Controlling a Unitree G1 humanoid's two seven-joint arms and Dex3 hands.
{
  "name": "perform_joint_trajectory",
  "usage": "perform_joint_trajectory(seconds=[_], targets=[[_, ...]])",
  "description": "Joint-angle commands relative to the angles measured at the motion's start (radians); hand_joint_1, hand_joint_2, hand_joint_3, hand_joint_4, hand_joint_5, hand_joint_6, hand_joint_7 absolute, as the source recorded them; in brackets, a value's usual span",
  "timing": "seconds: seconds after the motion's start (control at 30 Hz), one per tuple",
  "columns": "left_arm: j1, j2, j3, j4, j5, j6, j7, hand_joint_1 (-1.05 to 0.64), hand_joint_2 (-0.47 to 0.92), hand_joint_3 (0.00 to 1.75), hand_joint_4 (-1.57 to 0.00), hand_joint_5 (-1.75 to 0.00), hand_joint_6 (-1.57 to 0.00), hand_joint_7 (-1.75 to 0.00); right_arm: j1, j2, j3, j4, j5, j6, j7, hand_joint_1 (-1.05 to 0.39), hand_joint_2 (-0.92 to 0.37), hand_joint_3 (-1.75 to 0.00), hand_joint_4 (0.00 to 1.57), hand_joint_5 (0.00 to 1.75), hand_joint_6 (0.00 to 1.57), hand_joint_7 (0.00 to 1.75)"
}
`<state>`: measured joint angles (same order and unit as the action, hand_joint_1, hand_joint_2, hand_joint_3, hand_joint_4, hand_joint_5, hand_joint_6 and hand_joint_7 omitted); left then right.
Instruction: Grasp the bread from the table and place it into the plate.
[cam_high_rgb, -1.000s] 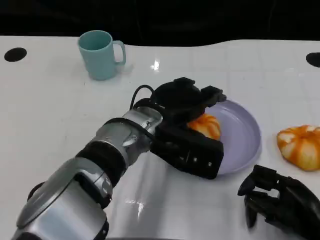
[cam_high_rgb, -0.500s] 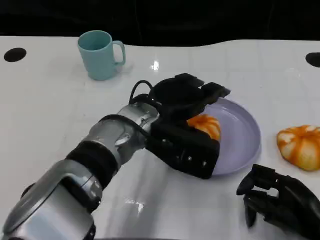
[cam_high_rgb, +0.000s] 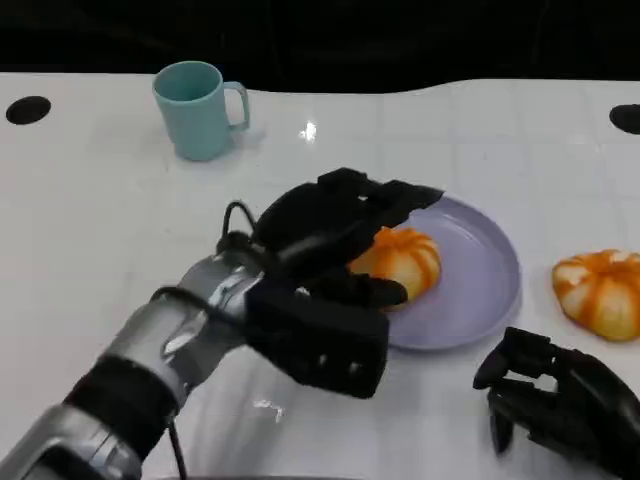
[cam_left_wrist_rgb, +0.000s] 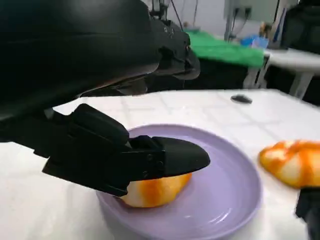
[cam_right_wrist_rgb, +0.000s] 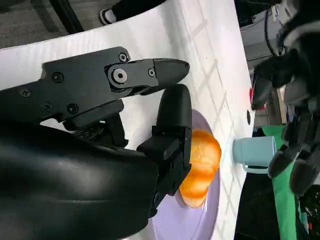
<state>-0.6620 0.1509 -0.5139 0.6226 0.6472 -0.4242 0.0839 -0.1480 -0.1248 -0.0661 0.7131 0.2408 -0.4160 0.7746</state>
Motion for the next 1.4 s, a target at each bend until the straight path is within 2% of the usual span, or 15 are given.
perform_joint_trajectory(seconds=[0.03,0.2,0.37,0.5,0.53,0.57,0.63,0.83,0.93,1.2,1.27,1.4], targets=[[0.112,0.009,0.086,-0.06,-0.093,-0.113,0.093,-0.65,0.92,0.55,-0.37,-0.78,-0.39,-0.41,0.023,-0.014,-0.003,0.025,-0.01,-0.012,-0.005,-0.53,-0.92,-0.27,0.65,1.75,0.67,1.37],[0.217,-0.007,0.156,-0.127,-0.273,-0.188,0.01,-0.62,0.92,0.54,-0.46,-1.03,-0.52,-0.53,0.028,-0.017,0.0,0.011,-0.01,0.005,-0.009,-0.52,-0.92,-0.27,0.66,1.75,0.67,1.39],[0.299,-0.026,0.202,-0.203,-0.425,-0.19,-0.089,-0.63,0.92,0.51,-0.5,-1.32,-0.55,-0.93,0.031,-0.016,-0.002,0.002,0.0,0.02,-0.001,-0.51,-0.92,-0.27,0.67,1.75,0.66,1.42],[0.361,-0.044,0.235,-0.248,-0.53,-0.193,-0.158,-0.65,0.92,0.49,-0.53,-1.41,-0.57,-1.05,0.028,-0.013,-0.007,0.011,0.017,0.014,0.021,-0.49,-0.92,-0.27,0.67,1.75,0.65,1.43],[0.375,-0.046,0.242,-0.257,-0.547,-0.192,-0.172,-0.67,0.92,0.51,-0.52,-1.53,-0.55,-1.16,0.027,-0.013,-0.007,0.015,0.018,0.009,0.023,-0.49,-0.92,-0.27,0.67,1.75,0.65,1.43],[0.393,-0.049,0.251,-0.262,-0.574,-0.201,-0.19,-0.68,0.92,0.51,-0.52,-1.58,-0.54,-1.2,0.025,-0.013,-0.009,0.019,0.023,0.01,0.03,-0.49,-0.92,-0.27,0.67,1.75,0.65,1.43],[0.428,-0.05,0.266,-0.281,-0.623,-0.198,-0.224,-0.71,0.92,0.52,-0.51,-1.71,-0.48,-1.41,0.021,-0.011,-0.012,0.027,0.032,0.011,0.039,-0.49,-0.92,-0.26,0.67,1.75,0.65,1.41],[0.543,-0.067,0.305,-0.4,-0.827,-0.081,-0.36,-0.72,0.92,0.46,-0.64,-1.75,-0.49,-1.68,0.024,-0.014,-0.011,0.023,0.031,0.019,0.035,-0.5,-0.92,-0.26,0.66,1.74,0.67,1.37],[0.585,-0.078,0.323,-0.443,-0.927,-0.022,-0.434,-0.75,0.92,0.43,-0.71,-1.75,-0.51,-1.74,0.027,-0.014,-0.01,0.012,0.038,0.043,0.04,-0.51,-0.92,-0.25,0.66,1.75,0.68,1.35],[0.687,-0.116,0.374,-0.505,-1.071,0.093,-0.529,-0.67,0.92,0.34,-0.8,-1.75,-0.64,-1.72,0.039,-0.016,-0.005,-0.021,0.025,0.07,0.015,-0.53,-0.92,-0.22,0.67,1.75,0.71,1.33],[0.711,-0.135,0.387,-0.521,-1.138,0.155,-0.559,-0.68,0.92,0.28,-0.84,-1.75,-0.67,-1.71,0.042,-0.017,-0.002,-0.028,0.02,0.066,0.011,-0.54,-0.92,-0.22,0.67,1.75,0.71,1.33],[0.741,-0.156,0.408,-0.521,-1.183,0.194,-0.614,-0.7,0.92,0.23,-0.89,-1.75,-0.69,-1.74,0.045,-0.018,0.0,-0.039,0.019,0.073,0.005,-0.54,-0.92,-0.23,0.67,1.75,0.7,1.33]])
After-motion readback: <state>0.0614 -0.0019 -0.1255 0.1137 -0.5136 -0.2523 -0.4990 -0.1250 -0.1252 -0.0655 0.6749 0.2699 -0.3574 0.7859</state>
